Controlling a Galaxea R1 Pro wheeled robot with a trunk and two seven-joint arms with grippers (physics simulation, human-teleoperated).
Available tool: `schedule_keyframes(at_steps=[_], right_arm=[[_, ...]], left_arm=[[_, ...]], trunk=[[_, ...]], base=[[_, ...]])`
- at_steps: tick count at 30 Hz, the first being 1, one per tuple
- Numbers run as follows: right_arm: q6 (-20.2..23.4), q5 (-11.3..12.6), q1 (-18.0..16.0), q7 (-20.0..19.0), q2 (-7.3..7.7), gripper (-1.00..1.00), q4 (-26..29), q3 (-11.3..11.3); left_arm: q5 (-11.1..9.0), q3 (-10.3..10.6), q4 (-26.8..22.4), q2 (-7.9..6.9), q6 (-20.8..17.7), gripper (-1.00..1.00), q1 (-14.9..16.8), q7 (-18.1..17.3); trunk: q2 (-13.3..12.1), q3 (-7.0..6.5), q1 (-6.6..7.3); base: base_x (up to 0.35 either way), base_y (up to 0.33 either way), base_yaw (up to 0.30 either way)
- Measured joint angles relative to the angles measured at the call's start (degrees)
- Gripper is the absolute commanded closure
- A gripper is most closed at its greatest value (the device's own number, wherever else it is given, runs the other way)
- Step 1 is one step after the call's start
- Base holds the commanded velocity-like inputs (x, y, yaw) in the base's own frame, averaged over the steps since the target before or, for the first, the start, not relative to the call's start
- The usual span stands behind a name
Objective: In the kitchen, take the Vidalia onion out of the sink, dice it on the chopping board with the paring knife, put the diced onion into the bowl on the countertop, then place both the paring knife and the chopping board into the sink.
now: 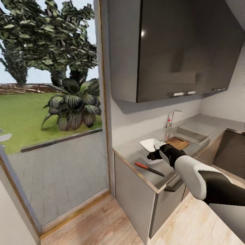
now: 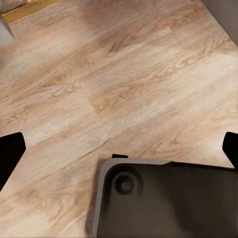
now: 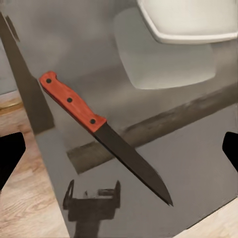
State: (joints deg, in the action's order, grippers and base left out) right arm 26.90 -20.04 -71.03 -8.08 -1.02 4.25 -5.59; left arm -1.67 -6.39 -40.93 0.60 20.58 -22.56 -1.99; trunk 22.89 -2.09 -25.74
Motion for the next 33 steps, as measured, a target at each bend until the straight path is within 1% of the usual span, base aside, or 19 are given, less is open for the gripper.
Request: schedule_keyframes(at_steps=[22,33], right_arm=[[-0.1,0.0,0.0,0.0,0.0,-1.0,0.0,0.0],[-0.1,0.0,0.0,-0.1,-0.01,-1.0,0.0,0.0]], left_arm=[[0.0,0.0,0.0,-0.01,0.0,-1.0,0.0,0.0],[0.0,0.0,0.1,0.0,0.0,-1.0,0.0,0.0]], trunk=[[0.0,-1.28,0.0],[0.0,-1.98,-0.02]], base=[[0.173,0.253,-0.158],[0.03,0.036,-0.166]])
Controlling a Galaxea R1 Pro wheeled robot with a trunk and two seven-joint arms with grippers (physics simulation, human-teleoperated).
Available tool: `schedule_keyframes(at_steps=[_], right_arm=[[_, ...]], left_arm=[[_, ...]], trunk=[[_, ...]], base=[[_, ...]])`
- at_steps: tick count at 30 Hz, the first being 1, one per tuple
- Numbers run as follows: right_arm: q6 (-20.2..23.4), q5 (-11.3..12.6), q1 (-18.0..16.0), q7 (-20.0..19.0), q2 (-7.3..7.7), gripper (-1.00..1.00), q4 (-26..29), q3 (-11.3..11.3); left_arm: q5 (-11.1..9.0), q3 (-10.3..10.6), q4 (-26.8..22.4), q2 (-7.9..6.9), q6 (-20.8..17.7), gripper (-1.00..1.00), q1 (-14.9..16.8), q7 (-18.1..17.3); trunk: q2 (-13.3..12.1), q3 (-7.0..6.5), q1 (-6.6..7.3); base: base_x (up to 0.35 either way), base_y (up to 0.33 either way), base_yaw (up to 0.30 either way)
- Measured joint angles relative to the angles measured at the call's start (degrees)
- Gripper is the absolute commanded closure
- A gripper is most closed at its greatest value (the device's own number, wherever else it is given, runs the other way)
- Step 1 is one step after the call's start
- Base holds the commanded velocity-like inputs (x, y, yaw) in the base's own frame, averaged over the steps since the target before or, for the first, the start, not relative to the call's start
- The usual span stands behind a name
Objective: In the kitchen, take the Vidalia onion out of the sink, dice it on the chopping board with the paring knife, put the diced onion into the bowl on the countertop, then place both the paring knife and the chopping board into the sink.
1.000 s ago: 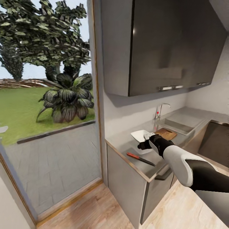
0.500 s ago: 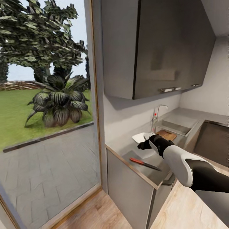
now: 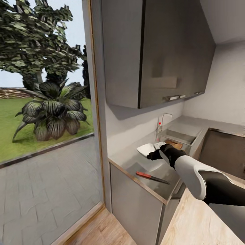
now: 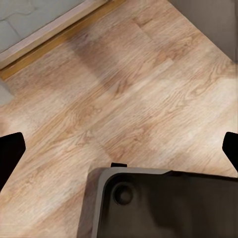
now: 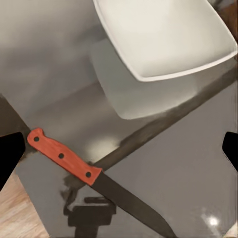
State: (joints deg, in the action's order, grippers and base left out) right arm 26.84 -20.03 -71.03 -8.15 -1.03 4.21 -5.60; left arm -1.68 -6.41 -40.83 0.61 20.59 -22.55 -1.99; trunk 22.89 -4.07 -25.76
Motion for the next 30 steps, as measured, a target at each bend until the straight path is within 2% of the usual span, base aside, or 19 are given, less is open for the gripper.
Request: schedule_keyframes(at_steps=[12,30], right_arm=[[0.0,0.0,0.0,0.0,0.0,-1.0,0.0,0.0],[0.0,0.0,0.0,-0.1,0.01,-1.0,0.0,0.0]], left_arm=[[0.0,0.0,0.0,-0.01,0.0,-1.0,0.0,0.0],[0.0,0.0,-0.1,0.0,0.0,-1.0,0.0,0.0]], trunk=[[0.0,-0.76,0.0],[0.0,-1.91,0.0]], base=[[0.013,0.051,-0.167],[0.026,0.256,-0.167]])
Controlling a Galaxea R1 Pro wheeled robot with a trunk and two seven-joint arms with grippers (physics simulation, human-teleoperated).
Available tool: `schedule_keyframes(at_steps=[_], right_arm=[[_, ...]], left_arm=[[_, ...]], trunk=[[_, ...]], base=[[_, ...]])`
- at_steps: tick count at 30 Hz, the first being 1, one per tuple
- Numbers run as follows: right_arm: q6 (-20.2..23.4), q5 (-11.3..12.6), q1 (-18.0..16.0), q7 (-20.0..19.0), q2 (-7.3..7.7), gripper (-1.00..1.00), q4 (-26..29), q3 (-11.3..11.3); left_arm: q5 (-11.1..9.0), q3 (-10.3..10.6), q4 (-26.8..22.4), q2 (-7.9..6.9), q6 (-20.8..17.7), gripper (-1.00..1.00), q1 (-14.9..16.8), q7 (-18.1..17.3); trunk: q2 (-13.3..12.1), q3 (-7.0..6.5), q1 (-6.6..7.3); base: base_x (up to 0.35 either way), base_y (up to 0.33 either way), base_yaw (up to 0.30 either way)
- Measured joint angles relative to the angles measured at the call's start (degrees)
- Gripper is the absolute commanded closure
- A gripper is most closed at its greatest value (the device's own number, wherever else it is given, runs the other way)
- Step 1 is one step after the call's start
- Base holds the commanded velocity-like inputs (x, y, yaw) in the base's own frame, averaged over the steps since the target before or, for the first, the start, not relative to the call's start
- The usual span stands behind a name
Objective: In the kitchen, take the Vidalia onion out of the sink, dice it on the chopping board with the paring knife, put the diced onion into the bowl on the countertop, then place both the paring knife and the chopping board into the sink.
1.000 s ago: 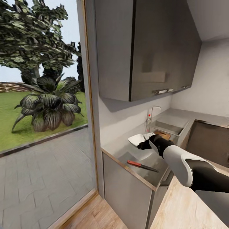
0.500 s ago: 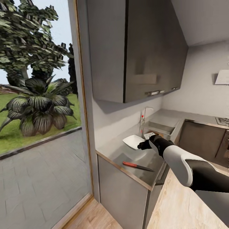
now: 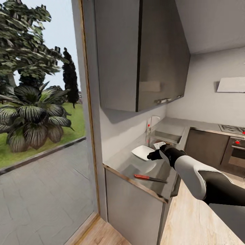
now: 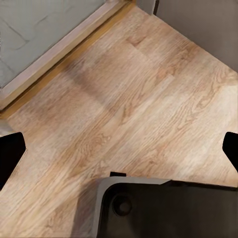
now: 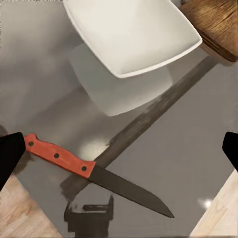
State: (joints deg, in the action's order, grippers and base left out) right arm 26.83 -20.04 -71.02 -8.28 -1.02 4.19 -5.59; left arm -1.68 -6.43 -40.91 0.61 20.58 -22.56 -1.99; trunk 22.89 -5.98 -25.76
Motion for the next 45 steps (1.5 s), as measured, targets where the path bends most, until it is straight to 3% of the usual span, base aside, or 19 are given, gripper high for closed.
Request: schedule_keyframes(at_steps=[22,33,45], right_arm=[[0.1,0.0,0.0,0.0,-0.01,-1.0,0.0,0.0],[0.1,0.0,0.0,0.0,-0.01,-1.0,0.0,0.0],[0.1,0.0,0.0,0.2,-0.67,-1.0,0.0,0.0]], left_arm=[[0.0,0.0,0.1,-0.01,0.1,-1.0,0.0,0.0],[0.0,0.1,0.2,0.0,0.3,-1.0,0.0,0.0],[0.0,0.0,0.6,0.01,0.3,-1.0,0.0,0.0]], trunk=[[0.0,-0.42,0.01],[0.0,0.25,0.0],[0.0,0.35,0.0]], base=[[0.111,0.199,-0.134],[0.04,0.038,-0.184],[0.001,0.001,-0.015]])
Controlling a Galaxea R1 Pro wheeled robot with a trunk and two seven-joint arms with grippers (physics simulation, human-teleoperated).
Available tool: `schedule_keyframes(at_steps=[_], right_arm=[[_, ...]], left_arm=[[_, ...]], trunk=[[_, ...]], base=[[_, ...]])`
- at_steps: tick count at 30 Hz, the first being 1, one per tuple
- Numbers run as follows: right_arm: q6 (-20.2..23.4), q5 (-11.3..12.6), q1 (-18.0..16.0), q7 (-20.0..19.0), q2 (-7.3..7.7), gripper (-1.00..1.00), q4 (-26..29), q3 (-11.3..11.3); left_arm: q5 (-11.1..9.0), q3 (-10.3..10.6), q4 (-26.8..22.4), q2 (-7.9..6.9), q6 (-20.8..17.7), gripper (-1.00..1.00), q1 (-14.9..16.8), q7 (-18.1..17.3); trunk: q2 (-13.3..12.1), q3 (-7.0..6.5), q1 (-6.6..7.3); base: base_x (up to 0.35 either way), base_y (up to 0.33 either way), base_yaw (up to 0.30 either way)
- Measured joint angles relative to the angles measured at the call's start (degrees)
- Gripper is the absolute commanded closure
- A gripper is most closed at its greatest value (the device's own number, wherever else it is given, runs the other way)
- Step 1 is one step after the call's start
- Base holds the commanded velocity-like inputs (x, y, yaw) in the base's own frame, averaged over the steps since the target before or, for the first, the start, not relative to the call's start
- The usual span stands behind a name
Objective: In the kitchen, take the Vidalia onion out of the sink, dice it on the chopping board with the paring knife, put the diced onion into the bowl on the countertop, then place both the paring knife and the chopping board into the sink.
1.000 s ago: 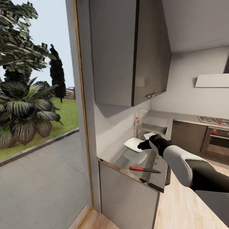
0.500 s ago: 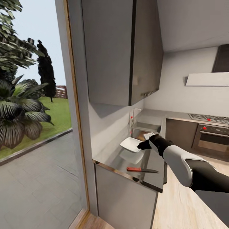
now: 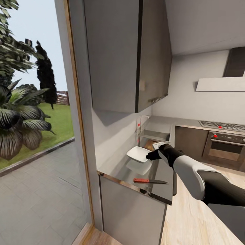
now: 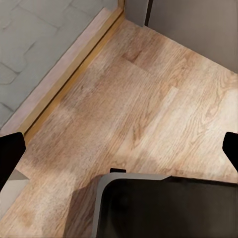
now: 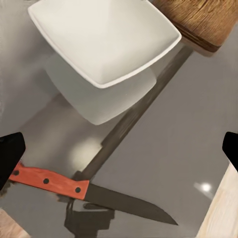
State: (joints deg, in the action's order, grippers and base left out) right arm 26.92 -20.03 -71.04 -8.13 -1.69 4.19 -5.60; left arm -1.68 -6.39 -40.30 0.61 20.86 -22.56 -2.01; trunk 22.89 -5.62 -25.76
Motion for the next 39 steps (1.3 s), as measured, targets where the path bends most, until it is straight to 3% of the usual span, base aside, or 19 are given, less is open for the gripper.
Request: schedule_keyframes(at_steps=[21,39], right_arm=[[-0.1,0.0,0.0,0.0,-0.4,-1.0,0.0,0.0],[0.0,0.0,0.0,0.0,-0.4,-1.0,0.0,0.0]], left_arm=[[0.0,0.0,0.0,-0.03,0.0,-1.0,0.0,0.0],[0.0,0.0,0.0,0.03,0.0,-1.0,0.0,0.0]], trunk=[[0.0,0.06,0.0],[0.0,1.56,0.0]], base=[[-0.061,0.0,0.0],[-0.003,0.0,0.0]])
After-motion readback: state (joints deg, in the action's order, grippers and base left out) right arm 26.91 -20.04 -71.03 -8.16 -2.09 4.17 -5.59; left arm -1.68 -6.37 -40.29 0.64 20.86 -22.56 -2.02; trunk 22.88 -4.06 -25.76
